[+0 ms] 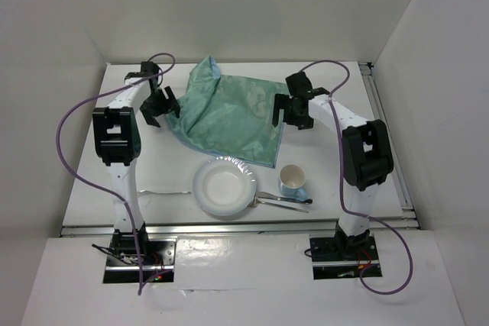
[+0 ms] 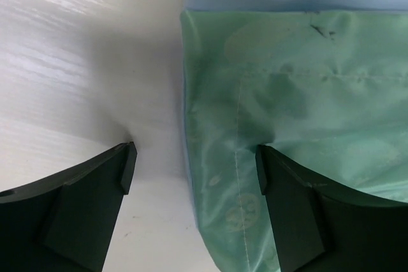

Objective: Set the dinner table for one person

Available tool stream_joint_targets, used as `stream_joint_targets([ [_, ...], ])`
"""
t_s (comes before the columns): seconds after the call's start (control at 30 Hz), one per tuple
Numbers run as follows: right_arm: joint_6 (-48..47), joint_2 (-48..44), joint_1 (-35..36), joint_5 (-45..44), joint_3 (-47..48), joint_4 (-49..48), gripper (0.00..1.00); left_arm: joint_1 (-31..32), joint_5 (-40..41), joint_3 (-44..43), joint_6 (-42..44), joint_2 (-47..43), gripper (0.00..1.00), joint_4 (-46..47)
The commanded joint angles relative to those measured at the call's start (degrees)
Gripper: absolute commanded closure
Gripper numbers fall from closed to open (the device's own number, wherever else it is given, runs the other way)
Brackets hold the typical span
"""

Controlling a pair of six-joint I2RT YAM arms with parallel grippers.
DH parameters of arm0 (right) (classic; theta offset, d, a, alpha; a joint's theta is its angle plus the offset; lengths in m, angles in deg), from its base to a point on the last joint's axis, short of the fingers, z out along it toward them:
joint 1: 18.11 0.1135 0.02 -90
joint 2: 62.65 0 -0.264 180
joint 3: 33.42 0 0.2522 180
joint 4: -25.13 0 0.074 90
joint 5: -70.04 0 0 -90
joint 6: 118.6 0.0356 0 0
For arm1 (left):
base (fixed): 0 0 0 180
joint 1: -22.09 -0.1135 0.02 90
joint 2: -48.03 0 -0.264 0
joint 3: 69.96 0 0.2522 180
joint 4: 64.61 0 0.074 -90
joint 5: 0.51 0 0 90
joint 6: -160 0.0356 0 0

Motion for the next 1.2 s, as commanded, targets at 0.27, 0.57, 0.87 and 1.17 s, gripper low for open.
stream_joint_targets([
  [0.27, 1.3, -6.6, 0.9, -3.5, -5.2, -0.3, 0.01, 0.5, 2.2, -7.7, -3.5, 7.8, 0.44, 1.3],
  [0.57, -2.7, -8.3, -0.2, 8.9, -9.3, -0.4, 0.01, -0.7, 4.3, -7.4, -2.9, 2.1, 1.00, -1.7],
  [0.87, -2.2, -1.1, -0.2, 16.8, -6.8, -1.0, 0.01, -1.3, 5.4, 1.5, -1.9, -9.4, 1.00, 0.5],
  [1.17, -1.6, 1.5, 3.9, 15.3, -6.9, -1.2, 0.07, -1.3, 7.3, 5.4, -1.4, -12.6, 1.00, 0.5],
])
